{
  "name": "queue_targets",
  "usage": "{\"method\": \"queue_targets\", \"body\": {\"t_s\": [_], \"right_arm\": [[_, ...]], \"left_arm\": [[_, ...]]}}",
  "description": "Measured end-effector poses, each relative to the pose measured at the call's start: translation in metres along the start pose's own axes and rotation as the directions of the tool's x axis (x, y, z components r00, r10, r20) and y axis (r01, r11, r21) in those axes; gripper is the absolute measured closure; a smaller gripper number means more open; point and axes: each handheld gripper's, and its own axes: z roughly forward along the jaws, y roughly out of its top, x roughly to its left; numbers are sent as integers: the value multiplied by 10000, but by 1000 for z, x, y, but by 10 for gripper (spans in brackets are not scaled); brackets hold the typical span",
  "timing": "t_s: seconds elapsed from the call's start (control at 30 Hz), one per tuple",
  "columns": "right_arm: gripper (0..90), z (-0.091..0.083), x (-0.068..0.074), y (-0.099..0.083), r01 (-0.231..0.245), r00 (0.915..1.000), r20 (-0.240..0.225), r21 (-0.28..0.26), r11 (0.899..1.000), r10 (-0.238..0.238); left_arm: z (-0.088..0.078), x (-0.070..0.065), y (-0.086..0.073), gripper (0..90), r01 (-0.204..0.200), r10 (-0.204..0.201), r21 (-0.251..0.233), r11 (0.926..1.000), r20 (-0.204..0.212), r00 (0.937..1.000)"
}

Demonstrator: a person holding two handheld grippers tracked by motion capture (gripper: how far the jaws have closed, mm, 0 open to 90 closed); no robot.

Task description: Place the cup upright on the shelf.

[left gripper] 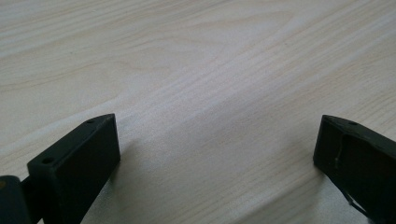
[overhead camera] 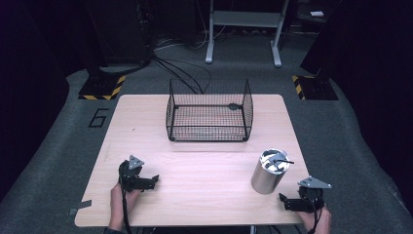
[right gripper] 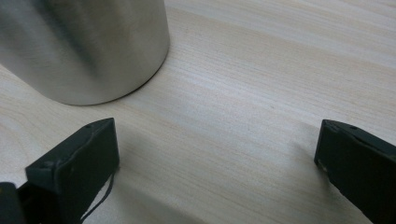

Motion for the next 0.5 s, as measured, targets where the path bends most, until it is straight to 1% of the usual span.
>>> {"method": "queue_targets", "body": {"t_s": [0.43, 0.5], "right_arm": [[0, 0, 0, 0, -34, 10000, 63, 15, 10000, 34], [0, 0, 1, 0, -112, 9999, 60, 1, 9999, 112]], "left_arm": [[0, 0, 0, 3, 0, 0, 2, 10000, -1, 10000], [0, 0, 0, 3, 8, -8, 6, 10000, -1, 10000]]}}
